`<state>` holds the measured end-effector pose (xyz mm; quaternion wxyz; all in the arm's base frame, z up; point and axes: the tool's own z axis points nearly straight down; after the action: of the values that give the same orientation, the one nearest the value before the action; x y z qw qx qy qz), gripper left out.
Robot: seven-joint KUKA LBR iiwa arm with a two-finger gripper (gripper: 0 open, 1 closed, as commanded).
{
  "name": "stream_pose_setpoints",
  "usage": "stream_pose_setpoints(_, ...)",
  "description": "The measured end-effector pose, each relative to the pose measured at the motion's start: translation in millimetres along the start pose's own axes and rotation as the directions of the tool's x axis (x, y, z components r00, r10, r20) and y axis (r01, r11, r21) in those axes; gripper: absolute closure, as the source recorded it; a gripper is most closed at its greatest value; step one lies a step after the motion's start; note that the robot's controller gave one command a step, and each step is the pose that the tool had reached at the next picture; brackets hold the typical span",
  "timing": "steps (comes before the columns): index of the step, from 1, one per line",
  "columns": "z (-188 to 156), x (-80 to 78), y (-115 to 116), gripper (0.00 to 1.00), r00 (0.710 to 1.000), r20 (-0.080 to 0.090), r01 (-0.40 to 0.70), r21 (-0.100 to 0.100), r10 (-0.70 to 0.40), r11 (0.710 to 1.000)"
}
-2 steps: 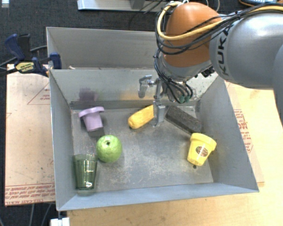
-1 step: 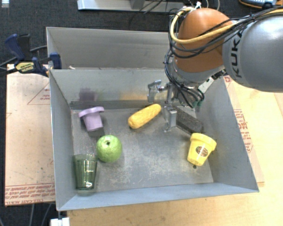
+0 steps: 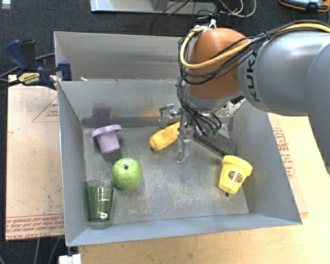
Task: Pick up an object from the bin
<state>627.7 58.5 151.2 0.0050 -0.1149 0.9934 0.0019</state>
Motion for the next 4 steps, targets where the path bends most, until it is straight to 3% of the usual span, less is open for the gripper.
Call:
stream_pose_setpoints(1,42,2.8,16,0.0,0.994,-0.007,-0.105,0.002,0.105,0.994)
stream_pose_setpoints(2,63,1.1,21,0.0,0.994,0.0,-0.111,0.001,0.111,0.994)
stream_pose_setpoints(4,60,-8.9,24,0.0,0.991,0.005,-0.134,0.002,0.134,0.991)
